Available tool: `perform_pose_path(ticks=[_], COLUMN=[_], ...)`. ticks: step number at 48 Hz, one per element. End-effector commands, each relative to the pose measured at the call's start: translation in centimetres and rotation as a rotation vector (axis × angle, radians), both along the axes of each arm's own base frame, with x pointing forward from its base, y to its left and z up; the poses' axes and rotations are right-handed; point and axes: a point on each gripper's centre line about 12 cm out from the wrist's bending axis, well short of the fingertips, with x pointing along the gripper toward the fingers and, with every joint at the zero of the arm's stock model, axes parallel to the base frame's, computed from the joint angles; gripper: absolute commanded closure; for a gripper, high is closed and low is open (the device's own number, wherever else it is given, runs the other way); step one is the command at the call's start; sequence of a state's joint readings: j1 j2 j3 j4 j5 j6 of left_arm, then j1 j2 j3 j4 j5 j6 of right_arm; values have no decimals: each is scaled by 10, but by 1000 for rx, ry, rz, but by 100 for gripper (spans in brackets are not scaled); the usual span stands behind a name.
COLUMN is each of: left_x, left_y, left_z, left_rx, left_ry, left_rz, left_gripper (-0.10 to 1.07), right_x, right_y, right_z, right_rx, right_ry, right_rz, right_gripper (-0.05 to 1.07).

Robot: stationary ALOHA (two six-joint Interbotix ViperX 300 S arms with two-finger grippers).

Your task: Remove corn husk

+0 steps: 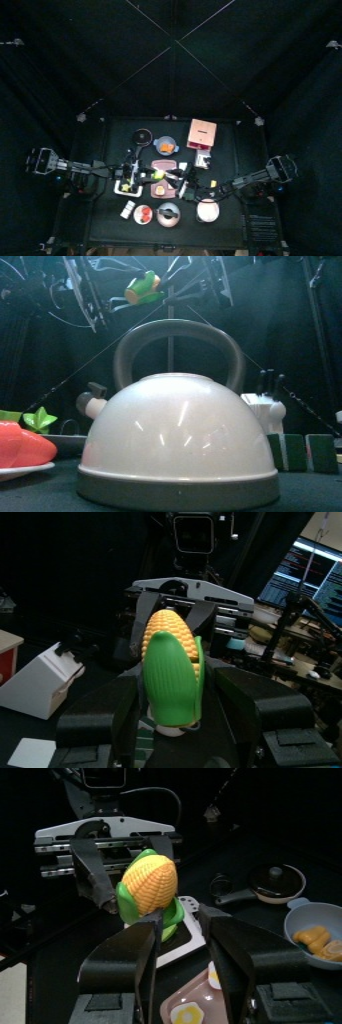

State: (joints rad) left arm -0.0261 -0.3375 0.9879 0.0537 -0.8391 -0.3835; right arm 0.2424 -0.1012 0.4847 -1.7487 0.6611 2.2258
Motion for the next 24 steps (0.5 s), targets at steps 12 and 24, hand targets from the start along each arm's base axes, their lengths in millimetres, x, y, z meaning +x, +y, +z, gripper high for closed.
perform_pose_path(ticks=[12, 24], left_x=[3, -1], left_y=[-1, 3], left_z=[11, 12], left_rx=[4, 2], left_ry=[-37, -72], left_rz=[-3, 9], left_gripper=[30, 30], right_x=[4, 1], right_y=[-12, -11], right_z=[10, 2], right_rx=[14, 33], right_ry=[-25, -2], right_rz=[-34, -37], right_gripper=[57, 73])
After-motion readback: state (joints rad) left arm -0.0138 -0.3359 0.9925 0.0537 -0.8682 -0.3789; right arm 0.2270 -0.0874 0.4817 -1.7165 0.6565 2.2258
